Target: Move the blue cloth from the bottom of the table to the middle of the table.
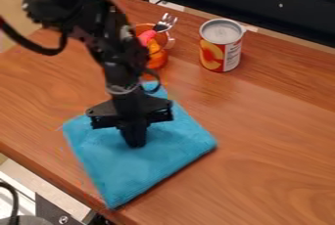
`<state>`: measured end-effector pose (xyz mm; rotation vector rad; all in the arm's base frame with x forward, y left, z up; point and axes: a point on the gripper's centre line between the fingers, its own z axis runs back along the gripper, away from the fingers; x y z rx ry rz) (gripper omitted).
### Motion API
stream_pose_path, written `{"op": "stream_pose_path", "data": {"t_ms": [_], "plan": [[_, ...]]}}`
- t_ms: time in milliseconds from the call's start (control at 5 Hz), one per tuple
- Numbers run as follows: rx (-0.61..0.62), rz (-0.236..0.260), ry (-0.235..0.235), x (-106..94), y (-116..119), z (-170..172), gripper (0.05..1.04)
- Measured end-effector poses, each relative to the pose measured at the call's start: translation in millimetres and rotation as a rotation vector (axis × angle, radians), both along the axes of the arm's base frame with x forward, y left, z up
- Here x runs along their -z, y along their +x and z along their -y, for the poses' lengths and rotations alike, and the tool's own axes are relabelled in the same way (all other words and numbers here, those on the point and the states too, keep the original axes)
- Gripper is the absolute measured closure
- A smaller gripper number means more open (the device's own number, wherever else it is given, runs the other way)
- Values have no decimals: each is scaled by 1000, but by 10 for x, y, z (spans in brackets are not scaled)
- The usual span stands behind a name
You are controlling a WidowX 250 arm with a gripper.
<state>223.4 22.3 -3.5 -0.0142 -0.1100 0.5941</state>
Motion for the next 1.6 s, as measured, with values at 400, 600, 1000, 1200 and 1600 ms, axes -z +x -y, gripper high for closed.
{"op": "stream_pose_path", "data": {"t_ms": [400,600,1000,1200,1600], "plan": [[-40,24,-7,-3,289,267,1031],[-49,10,-20,8,427,426,1031],[-63,27,-57,19,580,747,1031],[-69,39,-69,26,647,935,1031],[-123,48,-103,35,772,1188,1031]]}}
